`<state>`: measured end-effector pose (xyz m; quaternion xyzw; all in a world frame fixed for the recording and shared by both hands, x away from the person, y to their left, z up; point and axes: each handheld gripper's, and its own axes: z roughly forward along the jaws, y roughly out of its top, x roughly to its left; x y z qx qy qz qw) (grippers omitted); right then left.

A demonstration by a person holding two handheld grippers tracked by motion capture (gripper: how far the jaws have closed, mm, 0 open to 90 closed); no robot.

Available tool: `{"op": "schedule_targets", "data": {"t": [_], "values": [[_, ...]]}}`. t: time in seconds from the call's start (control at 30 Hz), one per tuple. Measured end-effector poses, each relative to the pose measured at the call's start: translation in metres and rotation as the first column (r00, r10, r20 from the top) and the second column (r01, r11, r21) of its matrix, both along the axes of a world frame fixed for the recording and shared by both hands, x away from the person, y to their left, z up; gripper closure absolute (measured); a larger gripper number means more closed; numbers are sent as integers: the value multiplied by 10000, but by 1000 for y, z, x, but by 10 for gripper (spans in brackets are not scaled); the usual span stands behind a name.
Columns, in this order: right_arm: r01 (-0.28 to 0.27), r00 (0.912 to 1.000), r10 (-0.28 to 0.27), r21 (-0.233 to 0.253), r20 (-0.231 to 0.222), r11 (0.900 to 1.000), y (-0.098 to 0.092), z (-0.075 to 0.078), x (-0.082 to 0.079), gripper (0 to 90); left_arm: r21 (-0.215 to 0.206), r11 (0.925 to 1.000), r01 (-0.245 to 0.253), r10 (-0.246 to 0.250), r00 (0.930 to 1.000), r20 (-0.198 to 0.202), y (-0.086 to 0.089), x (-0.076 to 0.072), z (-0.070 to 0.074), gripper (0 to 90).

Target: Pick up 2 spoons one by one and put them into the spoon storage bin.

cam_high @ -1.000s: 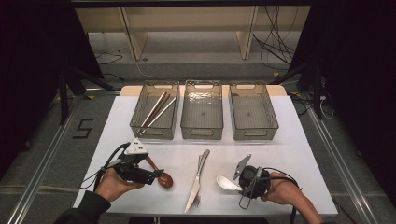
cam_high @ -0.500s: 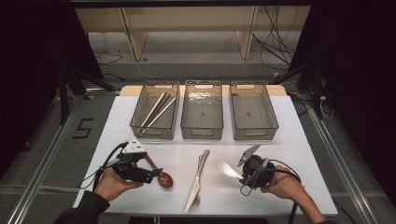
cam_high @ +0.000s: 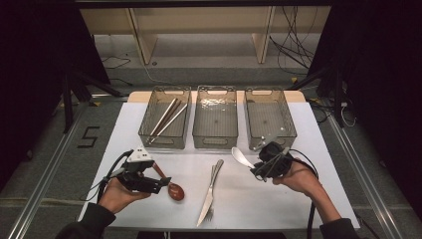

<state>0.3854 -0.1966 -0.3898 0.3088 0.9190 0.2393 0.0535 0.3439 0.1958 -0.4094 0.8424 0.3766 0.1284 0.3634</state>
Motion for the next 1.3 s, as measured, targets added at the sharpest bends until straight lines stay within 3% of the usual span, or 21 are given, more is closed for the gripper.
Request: {"op": "schedule_targets", "data": {"t": [0.73, 0.93, 1.3], "values": [[618, 9975, -623, 152, 334, 9980, 29, 37, 62, 777, 25, 10000, -68, 68, 10000, 9, 3, 2, -1, 150], [815, 9964, -817, 54, 247, 9967, 35, 38, 76, 777, 2, 10000, -91, 91, 10000, 13, 2, 2, -1, 150], [1014, 9948, -1006, -602, 160, 9930, 49, 35, 97, 777, 24, 10000, -66, 66, 10000, 46, 2, 2, -1, 150]]}}
